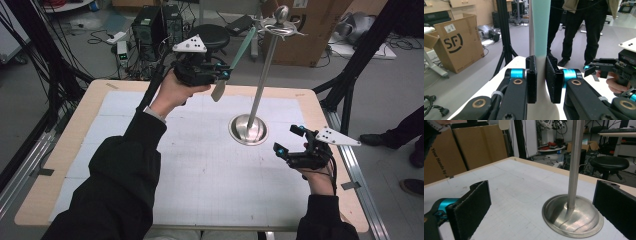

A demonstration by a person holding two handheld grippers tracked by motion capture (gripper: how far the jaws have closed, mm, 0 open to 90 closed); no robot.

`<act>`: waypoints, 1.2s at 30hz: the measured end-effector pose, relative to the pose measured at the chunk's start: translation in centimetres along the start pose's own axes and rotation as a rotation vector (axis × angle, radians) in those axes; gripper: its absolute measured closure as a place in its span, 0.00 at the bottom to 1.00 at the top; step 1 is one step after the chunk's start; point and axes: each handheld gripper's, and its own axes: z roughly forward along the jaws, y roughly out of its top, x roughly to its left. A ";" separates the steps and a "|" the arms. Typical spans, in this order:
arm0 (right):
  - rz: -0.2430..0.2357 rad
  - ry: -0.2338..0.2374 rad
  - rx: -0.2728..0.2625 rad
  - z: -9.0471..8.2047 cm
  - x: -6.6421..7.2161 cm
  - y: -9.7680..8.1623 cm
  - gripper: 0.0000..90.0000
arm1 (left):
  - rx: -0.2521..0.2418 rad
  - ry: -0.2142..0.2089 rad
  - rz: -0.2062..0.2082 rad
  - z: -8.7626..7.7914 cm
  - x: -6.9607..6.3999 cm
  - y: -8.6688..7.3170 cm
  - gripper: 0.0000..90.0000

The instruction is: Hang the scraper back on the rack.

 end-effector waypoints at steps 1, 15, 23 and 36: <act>-0.002 0.000 -0.001 0.0 0.0 0.0 0.01 | 0.002 0.002 0.002 0.0 0.0 0.0 0.89; -0.003 0.000 -0.003 0.0 0.0 0.0 0.01 | -0.004 -0.002 0.004 0.3 0.0 0.0 0.89; -0.006 0.000 -0.004 0.0 0.0 0.0 0.01 | -0.003 -0.001 0.012 0.3 -0.2 0.1 0.89; -0.005 0.000 -0.007 -0.1 0.0 0.1 0.01 | 0.018 0.024 0.007 1.6 -0.1 0.0 0.89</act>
